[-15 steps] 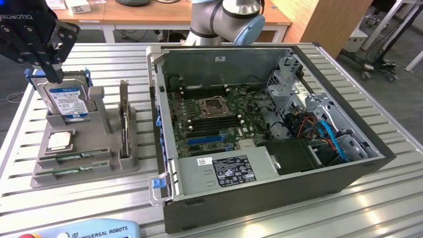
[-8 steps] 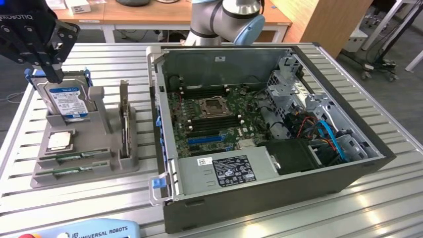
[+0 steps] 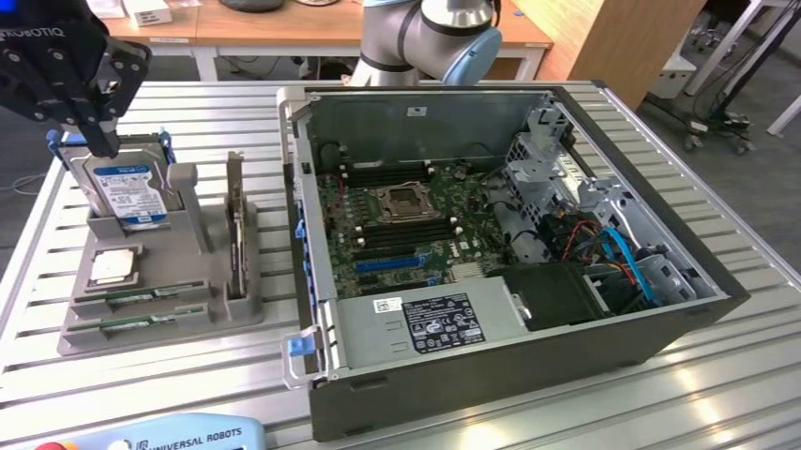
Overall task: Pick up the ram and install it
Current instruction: 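Pick up the ram and move it above insertion slot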
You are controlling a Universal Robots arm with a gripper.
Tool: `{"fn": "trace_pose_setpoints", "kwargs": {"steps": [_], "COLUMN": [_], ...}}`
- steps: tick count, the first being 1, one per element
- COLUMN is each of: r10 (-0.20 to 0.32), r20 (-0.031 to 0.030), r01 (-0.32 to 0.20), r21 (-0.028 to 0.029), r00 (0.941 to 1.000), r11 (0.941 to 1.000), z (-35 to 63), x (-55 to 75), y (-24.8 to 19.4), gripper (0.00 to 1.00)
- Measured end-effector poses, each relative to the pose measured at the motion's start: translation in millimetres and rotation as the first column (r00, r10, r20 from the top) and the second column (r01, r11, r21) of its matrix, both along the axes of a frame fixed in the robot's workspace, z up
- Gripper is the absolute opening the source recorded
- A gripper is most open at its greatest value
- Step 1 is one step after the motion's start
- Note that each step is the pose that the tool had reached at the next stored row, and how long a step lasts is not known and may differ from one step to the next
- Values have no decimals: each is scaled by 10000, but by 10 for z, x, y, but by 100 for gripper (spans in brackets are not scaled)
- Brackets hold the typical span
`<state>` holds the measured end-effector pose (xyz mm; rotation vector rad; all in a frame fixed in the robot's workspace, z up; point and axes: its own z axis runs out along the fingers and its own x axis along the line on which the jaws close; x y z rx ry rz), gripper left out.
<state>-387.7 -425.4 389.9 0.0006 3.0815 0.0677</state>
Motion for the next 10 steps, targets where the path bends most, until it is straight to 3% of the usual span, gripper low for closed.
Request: {"fn": "trace_pose_setpoints", "kwargs": {"steps": [5,10], "r10": [660,1433], "r20": [-4,-13], "r01": [-660,-1433], "r21": [-90,-177], "r00": [9978,9897], "r11": [9978,9895], "z": [0,-3], "x": [0,0], "y": [0,0], "gripper": [10,10]}}
